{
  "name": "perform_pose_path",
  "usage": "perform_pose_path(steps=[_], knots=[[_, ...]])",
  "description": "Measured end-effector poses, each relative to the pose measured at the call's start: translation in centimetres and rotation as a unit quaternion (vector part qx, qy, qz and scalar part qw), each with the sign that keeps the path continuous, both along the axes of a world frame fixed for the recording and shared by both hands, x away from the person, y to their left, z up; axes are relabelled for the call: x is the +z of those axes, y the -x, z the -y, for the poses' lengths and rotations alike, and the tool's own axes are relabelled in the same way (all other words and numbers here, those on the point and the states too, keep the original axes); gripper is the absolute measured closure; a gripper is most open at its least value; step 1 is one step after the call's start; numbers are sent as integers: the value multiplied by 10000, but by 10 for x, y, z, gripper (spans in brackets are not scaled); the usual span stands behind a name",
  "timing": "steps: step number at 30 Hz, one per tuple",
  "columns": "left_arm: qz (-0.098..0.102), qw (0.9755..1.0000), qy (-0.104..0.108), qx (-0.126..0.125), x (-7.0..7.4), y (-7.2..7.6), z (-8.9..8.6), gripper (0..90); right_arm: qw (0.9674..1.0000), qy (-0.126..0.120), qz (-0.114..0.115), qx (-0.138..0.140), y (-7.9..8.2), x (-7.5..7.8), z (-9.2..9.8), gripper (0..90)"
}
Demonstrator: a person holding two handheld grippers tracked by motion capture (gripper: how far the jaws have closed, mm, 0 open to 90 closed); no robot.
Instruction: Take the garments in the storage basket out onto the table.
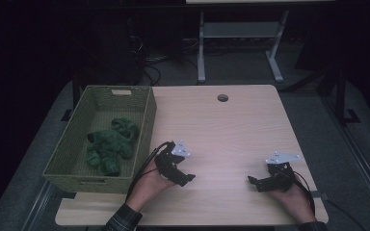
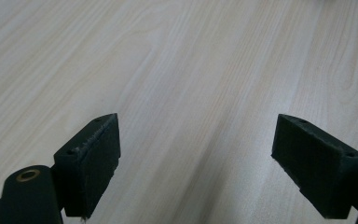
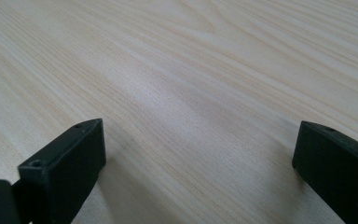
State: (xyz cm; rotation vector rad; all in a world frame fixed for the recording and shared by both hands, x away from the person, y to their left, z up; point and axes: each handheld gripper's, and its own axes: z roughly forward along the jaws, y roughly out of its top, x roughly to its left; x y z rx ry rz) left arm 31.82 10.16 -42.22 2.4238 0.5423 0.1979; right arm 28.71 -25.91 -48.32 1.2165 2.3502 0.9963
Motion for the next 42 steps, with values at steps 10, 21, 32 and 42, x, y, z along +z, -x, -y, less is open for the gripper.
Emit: perform_pose_path(steps=[10, 21, 32, 42], knots=[[-70, 9999, 22, -110, 13, -2, 0, 146, 10000, 0, 0, 0, 0, 0, 0, 21], [-94, 9997, 138, -174, 27, -4, -3, 146, 10000, 4, -5, 4, 0, 0, 0, 21], [17, 9994, 330, -126, 44, -9, -11, 146, 10000, 3, -5, 1, 0, 0, 0, 21], [135, 9988, 468, -102, 64, -19, -24, 147, 10000, 2, 0, 3, 0, 0, 0, 21]])
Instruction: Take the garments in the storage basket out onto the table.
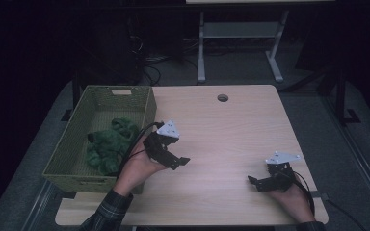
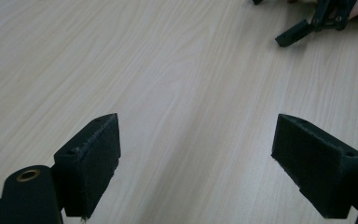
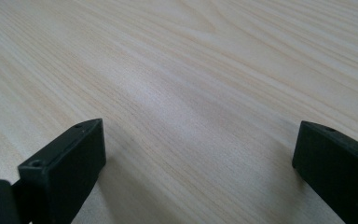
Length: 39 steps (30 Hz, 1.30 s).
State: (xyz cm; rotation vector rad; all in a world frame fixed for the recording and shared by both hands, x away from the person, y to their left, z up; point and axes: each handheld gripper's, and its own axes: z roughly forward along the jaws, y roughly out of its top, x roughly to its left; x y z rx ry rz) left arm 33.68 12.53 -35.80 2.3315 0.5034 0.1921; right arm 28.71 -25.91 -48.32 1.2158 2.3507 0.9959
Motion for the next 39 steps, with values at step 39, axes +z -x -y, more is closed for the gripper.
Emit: perform_pose_path(steps=[39], knots=[[230, 9953, 360, 874, 26, -6, -78, 149, 10000, 9, 27, 18, 0, 0, 0, 21]])
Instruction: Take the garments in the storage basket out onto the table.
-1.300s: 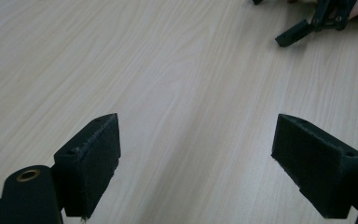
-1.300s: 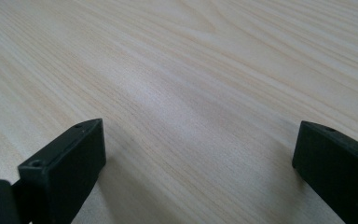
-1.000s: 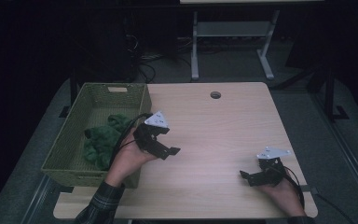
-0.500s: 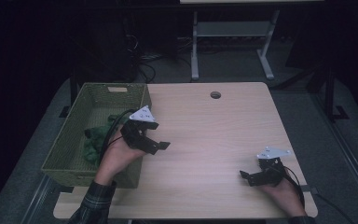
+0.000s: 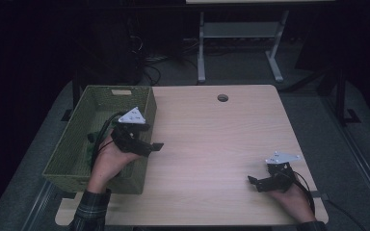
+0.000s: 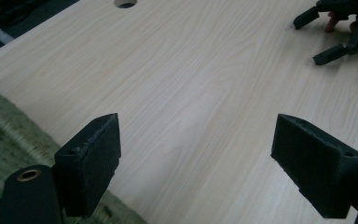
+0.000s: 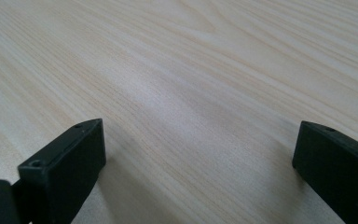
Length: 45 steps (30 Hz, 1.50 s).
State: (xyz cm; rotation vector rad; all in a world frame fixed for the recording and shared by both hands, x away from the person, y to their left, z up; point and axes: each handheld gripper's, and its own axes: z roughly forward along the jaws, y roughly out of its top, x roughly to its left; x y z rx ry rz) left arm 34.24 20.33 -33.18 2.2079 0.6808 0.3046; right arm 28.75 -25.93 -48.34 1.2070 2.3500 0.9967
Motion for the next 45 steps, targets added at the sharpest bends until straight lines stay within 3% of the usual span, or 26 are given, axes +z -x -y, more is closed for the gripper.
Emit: perform_pose_path(steps=[21, 28, 31, 45], knots=[[123, 9977, -11, 661, 3, -2, -57, 236, 10000, -3, -6, -1, 0, 0, 0, 21], [170, 9940, -302, 1034, -4, -3, -77, 290, 10000, -3, -6, -2, 0, 0, 0, 20], [152, 9924, -314, 1180, -7, -4, -85, 300, 10000, -3, -5, -2, 0, 0, 0, 21], [76, 9878, -573, 1444, -21, -12, -105, 325, 10000, -1, -4, 0, 0, 0, 0, 20]])
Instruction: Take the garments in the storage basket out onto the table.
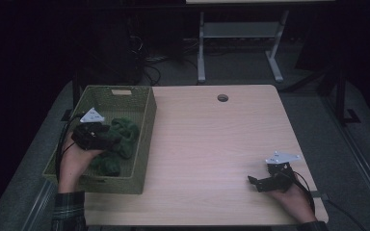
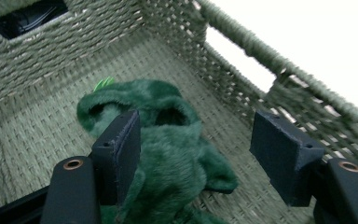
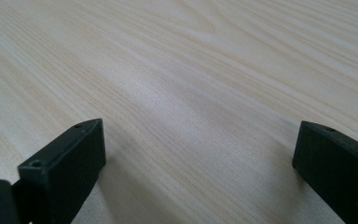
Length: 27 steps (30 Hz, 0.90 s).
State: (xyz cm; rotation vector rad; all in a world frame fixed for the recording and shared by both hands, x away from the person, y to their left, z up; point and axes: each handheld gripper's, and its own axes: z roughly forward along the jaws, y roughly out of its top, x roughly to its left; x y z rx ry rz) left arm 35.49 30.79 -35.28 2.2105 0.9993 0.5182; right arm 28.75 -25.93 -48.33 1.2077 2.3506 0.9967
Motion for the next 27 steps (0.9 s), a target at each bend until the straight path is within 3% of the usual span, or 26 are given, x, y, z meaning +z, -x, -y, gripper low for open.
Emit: perform_pose_path(steps=[17, 24, 27], knots=[[-259, 9989, -360, 154, -25, -16, -8, 363, 10000, 1, -1, 0, 0, 0, 0, 21], [-337, 9977, -570, 162, -30, -19, -8, 481, 10000, 1, 0, -1, 0, 0, 0, 21], [-400, 9975, -571, 103, -31, -20, -9, 604, 10000, 0, -2, -1, 0, 0, 0, 21]])
